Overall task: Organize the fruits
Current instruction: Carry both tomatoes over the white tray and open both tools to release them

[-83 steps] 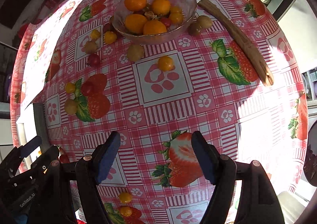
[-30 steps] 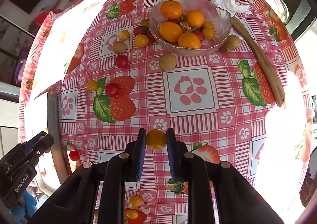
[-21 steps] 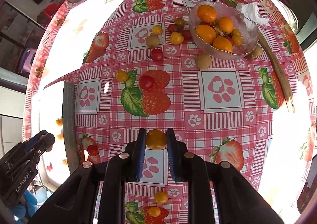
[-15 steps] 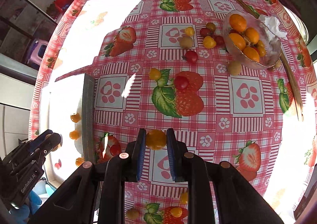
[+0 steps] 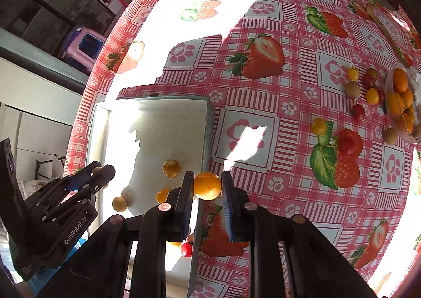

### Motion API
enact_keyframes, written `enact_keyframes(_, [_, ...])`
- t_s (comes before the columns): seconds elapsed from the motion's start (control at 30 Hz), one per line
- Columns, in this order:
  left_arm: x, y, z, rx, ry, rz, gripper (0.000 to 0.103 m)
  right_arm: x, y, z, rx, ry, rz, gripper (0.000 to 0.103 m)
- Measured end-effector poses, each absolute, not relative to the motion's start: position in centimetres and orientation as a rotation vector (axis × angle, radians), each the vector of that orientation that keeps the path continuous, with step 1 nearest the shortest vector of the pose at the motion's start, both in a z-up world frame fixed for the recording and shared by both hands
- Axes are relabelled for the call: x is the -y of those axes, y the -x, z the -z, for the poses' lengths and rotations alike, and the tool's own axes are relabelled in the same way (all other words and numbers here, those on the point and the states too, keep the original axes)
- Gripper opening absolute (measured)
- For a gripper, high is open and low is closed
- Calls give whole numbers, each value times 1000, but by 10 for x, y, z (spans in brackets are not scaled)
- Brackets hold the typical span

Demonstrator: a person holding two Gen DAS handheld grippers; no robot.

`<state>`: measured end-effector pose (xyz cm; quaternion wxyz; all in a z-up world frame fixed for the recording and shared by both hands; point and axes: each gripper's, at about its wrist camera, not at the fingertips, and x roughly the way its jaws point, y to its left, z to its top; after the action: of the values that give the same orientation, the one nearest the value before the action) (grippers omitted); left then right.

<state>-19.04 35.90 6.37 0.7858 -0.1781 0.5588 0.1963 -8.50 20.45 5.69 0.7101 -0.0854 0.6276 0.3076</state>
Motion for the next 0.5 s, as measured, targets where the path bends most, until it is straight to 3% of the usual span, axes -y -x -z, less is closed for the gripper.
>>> enact_keyframes(0.5, [-373, 186, -29, -1265, 391, -462, 27, -266, 64, -8, -1462, 257, -695, 23])
